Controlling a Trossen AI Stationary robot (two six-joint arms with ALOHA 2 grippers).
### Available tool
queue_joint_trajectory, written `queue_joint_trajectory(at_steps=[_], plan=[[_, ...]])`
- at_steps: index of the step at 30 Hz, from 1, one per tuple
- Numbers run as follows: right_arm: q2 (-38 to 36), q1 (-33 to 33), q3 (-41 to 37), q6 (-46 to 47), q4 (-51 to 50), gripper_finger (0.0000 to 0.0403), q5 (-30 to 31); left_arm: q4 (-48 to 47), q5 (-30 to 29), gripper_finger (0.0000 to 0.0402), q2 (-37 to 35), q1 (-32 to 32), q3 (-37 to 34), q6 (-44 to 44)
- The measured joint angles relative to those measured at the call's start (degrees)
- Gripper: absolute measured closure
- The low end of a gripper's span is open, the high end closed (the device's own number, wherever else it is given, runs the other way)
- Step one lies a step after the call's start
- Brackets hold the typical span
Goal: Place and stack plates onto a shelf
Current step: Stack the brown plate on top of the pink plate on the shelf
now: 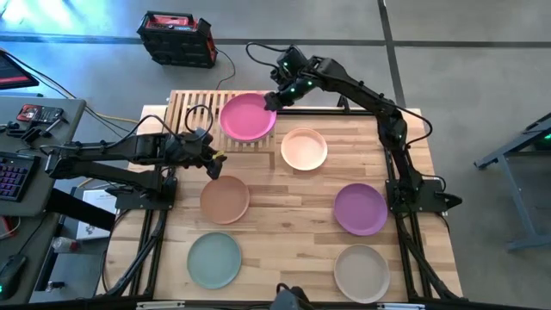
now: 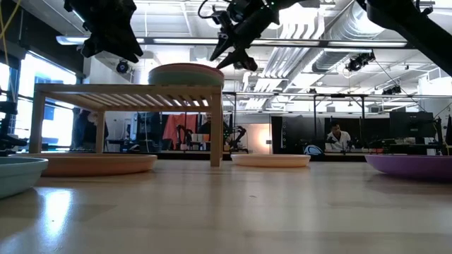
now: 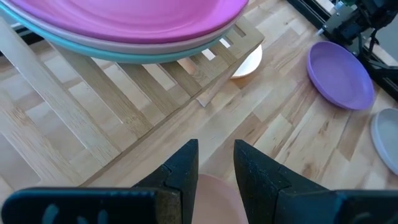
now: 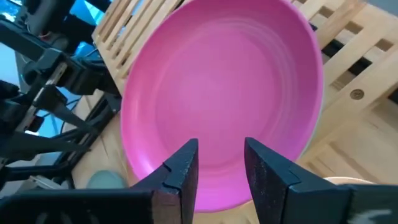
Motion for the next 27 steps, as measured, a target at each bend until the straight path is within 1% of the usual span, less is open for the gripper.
queue_joint_trajectory(at_steps=[3, 10, 17, 20, 24, 27], plan=[[-0.53, 0.04, -0.02, 0.34, -0.31, 0.0295, -0.04, 0.02, 0.21, 0.0312, 0.01, 0.04, 0.00, 0.99], [-4.11, 1.35, -0.02, 0.41, -0.51, 0.0295, 2.24, -0.11, 0.41, 0.0312, 0.00, 0.04, 0.00, 2.07], [-7.66, 4.66, -0.02, 0.97, -1.22, 0.0295, 8.09, -0.06, 1.97, 0.0312, -0.72, 0.04, 0.00, 3.15], [-8.93, 6.23, -0.02, 1.52, -1.73, 0.0295, 8.46, 0.02, 1.97, 0.0312, -1.01, 0.04, 0.00, 5.02], [-9.81, 9.04, -0.02, 2.93, -5.11, 0.0295, 10.43, 0.03, 2.34, 0.0312, -1.03, 0.04, 0.00, 7.87], [-10.19, 11.70, -0.02, 3.03, -9.64, 0.0295, 14.38, 0.34, 3.45, 0.0312, -1.02, 0.04, 0.00, 10.27]])
